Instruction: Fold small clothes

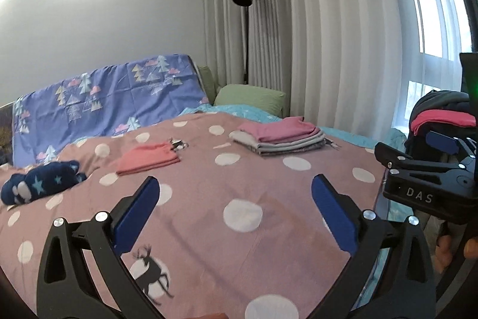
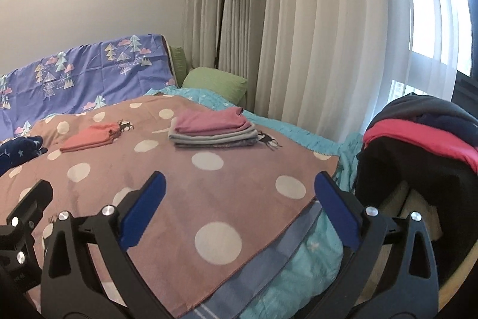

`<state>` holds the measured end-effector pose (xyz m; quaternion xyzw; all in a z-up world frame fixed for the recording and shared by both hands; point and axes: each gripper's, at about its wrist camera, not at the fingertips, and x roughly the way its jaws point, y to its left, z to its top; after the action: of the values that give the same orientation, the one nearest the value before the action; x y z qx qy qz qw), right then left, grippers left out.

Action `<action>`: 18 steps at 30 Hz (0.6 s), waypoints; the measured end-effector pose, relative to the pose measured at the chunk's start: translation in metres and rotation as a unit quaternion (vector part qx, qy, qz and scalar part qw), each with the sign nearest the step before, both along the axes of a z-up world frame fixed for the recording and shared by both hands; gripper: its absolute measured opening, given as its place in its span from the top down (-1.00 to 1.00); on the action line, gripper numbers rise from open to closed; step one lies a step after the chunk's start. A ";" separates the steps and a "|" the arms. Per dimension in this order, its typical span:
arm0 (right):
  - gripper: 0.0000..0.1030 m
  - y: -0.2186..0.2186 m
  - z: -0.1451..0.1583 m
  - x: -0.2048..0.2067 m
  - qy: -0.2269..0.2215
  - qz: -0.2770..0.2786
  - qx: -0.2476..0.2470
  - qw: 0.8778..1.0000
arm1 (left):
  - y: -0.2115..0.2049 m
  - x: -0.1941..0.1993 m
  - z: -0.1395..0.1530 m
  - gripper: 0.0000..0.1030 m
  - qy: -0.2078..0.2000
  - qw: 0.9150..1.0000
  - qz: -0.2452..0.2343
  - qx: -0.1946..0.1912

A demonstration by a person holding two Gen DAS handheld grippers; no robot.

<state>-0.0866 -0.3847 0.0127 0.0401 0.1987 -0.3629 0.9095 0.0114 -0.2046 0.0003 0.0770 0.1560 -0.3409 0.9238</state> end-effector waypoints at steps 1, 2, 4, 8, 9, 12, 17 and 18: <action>-0.96 0.004 -0.001 -0.002 -0.002 0.003 -0.001 1.000 | 0.003 -0.002 -0.001 -0.97 0.002 1.000 0.003 0.002; -0.96 0.007 -0.002 -0.003 -0.004 0.006 -0.002 1.000 | 0.005 -0.003 -0.002 -0.97 0.004 1.000 0.003 0.003; -0.96 0.012 -0.003 -0.004 -0.003 0.010 -0.007 1.000 | 0.011 -0.007 -0.004 -0.97 0.011 1.000 0.003 0.004; -0.96 0.024 -0.006 -0.002 0.010 0.032 -0.014 0.999 | 0.021 -0.013 -0.007 -0.97 0.016 1.000 0.010 0.010; -0.96 0.025 -0.006 -0.001 0.010 0.039 -0.011 0.999 | 0.023 -0.014 -0.008 -0.97 0.018 1.000 0.012 0.011; -0.96 0.034 -0.005 0.001 0.011 0.051 -0.013 0.999 | 0.028 -0.014 -0.010 -0.97 0.030 0.999 0.018 0.016; -0.96 0.045 -0.004 0.004 0.012 0.060 -0.017 0.998 | 0.036 -0.016 -0.010 -0.97 0.035 0.999 0.019 0.017; -0.96 0.047 -0.003 0.004 0.011 0.060 -0.016 0.998 | 0.035 -0.016 -0.009 -0.97 0.035 0.999 0.018 0.016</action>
<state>-0.0827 -0.3382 0.0094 0.0093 0.2044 -0.3113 0.9280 -0.0041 -0.1691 -0.0091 0.0776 0.1948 -0.3239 0.9226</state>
